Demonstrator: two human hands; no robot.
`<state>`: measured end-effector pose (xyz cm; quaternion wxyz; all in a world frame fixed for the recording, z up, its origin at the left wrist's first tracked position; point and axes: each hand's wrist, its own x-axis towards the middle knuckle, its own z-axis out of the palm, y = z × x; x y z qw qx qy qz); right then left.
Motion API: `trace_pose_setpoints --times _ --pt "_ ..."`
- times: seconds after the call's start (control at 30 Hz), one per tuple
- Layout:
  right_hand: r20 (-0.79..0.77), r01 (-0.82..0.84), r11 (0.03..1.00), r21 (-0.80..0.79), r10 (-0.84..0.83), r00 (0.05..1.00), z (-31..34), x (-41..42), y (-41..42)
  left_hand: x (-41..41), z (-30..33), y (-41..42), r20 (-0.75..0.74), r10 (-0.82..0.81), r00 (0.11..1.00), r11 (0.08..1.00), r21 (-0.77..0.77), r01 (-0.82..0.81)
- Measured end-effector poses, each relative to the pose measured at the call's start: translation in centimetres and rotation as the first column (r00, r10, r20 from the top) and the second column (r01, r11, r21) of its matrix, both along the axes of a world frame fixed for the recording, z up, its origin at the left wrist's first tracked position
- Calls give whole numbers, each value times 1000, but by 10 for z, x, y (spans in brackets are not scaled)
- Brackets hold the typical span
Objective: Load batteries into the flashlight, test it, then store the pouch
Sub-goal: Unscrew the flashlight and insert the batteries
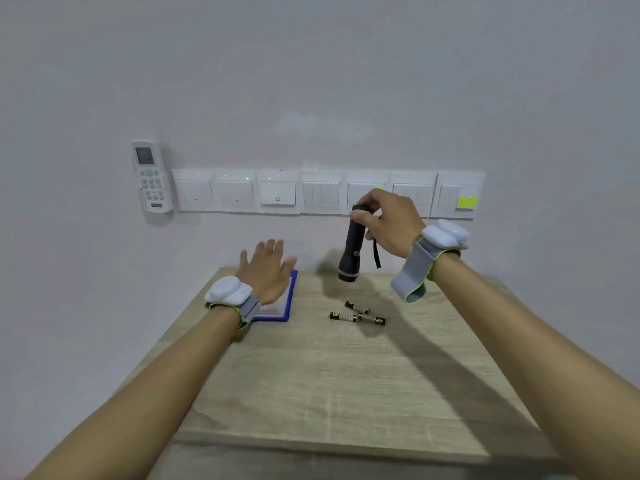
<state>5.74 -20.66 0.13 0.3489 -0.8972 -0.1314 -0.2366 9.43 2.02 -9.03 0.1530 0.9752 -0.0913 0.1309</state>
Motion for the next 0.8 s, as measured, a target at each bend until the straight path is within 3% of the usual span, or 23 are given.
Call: trace_pose_setpoints --times 0.03,0.1,0.17,0.37,0.57,0.67,0.8 --pt "8 1 1000 8 -1 1000 2 1 1 -7 15 -8 62 -45 997 980 -189 55" --pt "25 23 999 30 -23 999 7 1 2 -23 42 -29 132 -177 975 823 -524 220" --pt "37 45 996 83 -48 998 10 1 4 -37 57 -47 172 -290 941 713 -617 332" --pt "-73 37 939 342 -13 997 6 -2 -4 -40 58 -65 298 -239 924 689 -618 378" --pt "10 167 978 122 -170 985 3 -11 -15 -36 65 -68 280 -373 884 762 -451 464" --pt "-79 132 963 235 -116 990 4 -13 -15 -38 66 -71 295 -407 864 780 -379 497" --pt "-93 108 947 302 -84 992 0 -13 -10 -38 62 -74 436 -359 825 889 -110 445"
